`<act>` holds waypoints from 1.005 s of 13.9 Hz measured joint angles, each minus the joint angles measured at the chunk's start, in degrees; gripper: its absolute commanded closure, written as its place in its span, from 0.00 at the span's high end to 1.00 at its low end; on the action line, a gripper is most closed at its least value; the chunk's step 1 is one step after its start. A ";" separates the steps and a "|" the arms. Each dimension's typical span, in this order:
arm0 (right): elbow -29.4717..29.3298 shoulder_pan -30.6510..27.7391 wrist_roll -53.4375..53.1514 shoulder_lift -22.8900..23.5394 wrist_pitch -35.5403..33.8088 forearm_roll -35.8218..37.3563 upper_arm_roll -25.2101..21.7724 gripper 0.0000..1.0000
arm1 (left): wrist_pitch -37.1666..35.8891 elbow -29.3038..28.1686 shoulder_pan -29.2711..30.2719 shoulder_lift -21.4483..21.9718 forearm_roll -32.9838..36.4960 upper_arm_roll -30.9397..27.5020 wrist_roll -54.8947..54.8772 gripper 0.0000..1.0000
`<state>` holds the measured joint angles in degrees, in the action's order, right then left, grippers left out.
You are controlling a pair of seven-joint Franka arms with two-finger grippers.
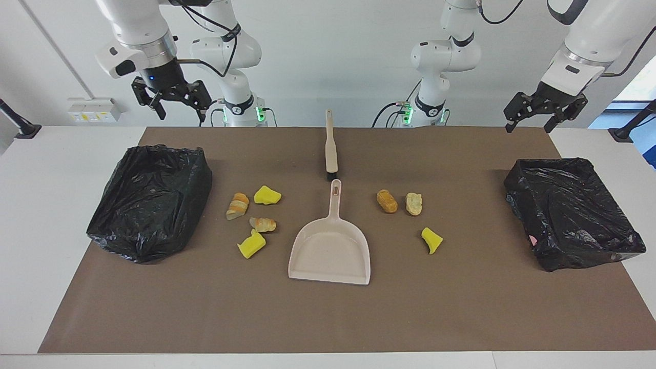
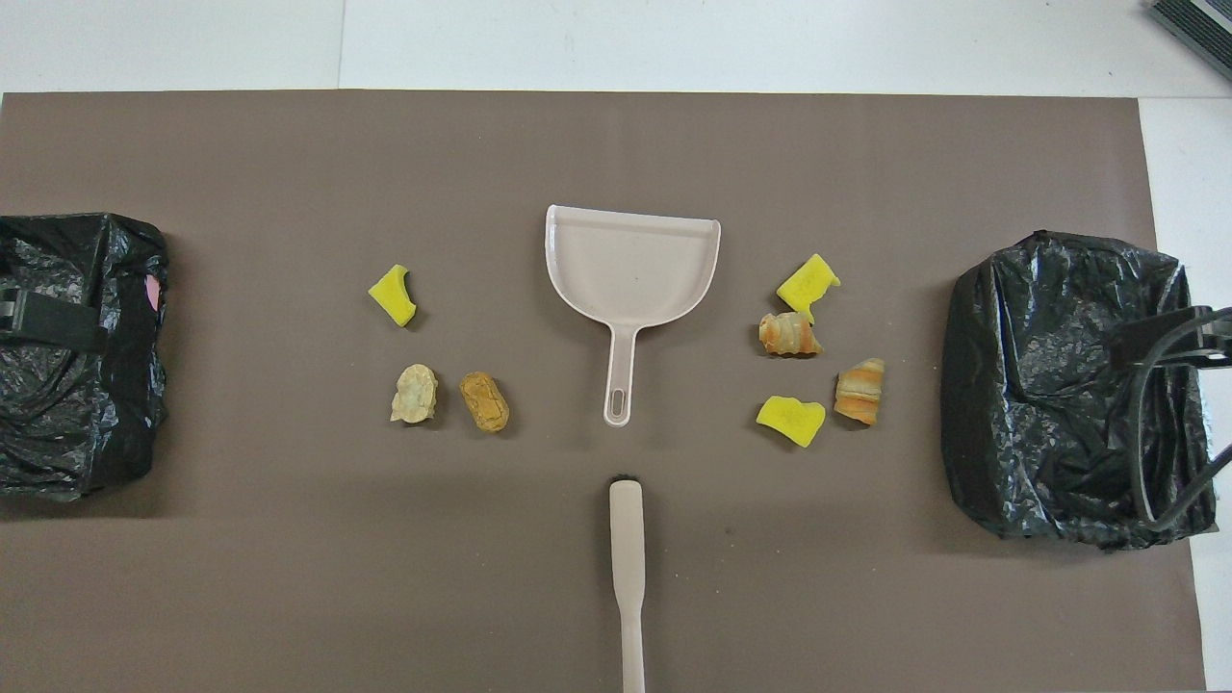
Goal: Sweep and dump trash in bin
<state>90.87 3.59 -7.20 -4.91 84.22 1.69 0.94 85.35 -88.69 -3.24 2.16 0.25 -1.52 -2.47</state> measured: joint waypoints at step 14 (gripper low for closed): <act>-0.78 -3.36 6.99 -0.05 -0.04 0.92 -1.23 1.00 | 0.00 0.00 0.00 0.02 0.00 0.00 -0.06 1.00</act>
<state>90.09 0.23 -0.21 -4.96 84.18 2.61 -0.29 85.35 -88.69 -3.24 2.18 0.25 -1.52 -2.52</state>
